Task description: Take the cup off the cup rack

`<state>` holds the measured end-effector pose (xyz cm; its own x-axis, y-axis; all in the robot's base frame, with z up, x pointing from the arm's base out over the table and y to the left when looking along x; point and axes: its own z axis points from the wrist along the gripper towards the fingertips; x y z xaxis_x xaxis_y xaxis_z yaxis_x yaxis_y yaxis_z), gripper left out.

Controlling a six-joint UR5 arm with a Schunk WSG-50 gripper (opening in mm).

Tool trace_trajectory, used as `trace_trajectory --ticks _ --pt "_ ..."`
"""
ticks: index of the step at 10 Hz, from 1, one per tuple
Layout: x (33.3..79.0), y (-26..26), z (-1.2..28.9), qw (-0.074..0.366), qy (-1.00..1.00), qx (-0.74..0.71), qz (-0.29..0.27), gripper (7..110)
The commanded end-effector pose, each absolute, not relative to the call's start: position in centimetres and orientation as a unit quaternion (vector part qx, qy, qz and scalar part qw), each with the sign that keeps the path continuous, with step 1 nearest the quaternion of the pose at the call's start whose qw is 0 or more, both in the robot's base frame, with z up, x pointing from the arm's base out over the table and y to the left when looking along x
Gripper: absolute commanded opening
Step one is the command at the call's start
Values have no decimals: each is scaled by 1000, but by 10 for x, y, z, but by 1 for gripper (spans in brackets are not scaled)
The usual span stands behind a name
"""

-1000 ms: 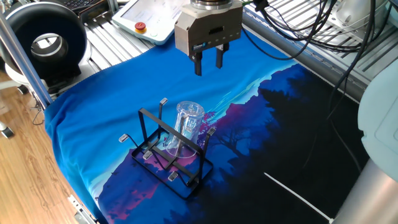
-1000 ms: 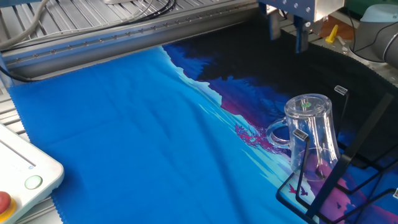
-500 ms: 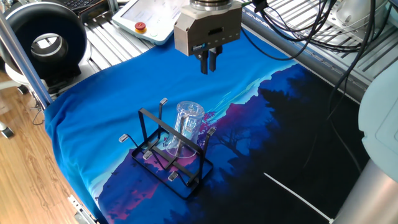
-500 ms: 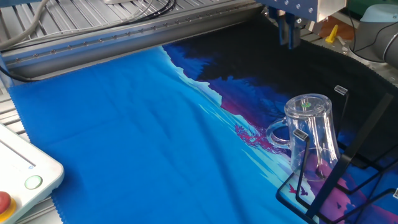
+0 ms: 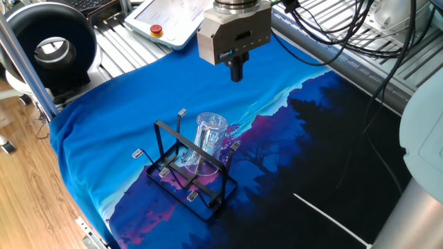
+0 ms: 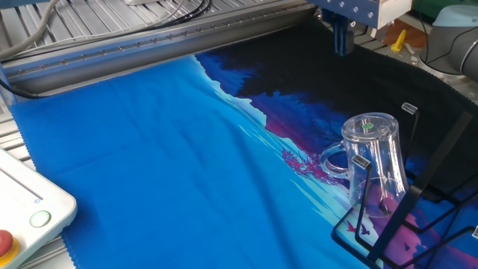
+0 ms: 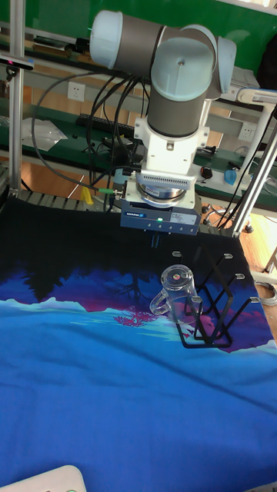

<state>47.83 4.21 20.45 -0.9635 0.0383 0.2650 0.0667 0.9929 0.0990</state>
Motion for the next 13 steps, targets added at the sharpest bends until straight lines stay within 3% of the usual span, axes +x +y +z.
trace_trajectory --ticks 1,13 --pt "478 47 206 132 -989 -18 -65 7" --pt "477 55 207 134 -988 -13 -76 7"
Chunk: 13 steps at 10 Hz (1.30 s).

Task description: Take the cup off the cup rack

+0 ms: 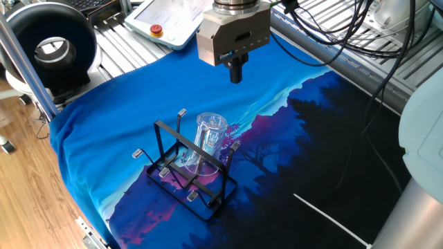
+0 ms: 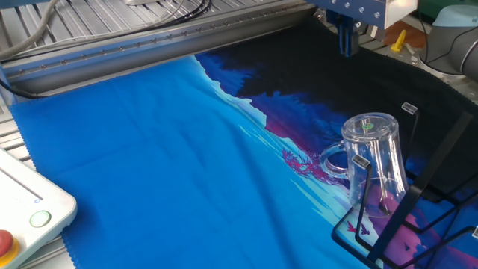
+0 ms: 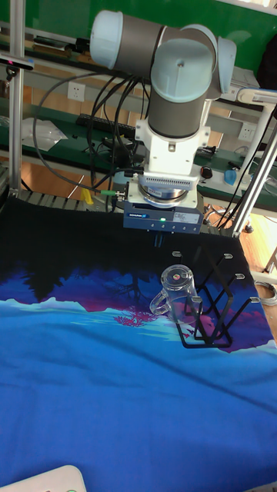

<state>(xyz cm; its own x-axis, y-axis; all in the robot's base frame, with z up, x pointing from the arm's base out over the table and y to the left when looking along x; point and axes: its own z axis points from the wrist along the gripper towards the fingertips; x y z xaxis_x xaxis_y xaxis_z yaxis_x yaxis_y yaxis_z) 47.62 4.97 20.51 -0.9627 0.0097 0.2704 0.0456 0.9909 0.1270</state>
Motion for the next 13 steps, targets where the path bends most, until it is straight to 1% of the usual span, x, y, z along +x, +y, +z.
trace_trajectory --ticks 1,13 --pt "477 57 207 135 -988 -13 -80 7" --pt "477 59 206 134 -988 -19 -80 7"
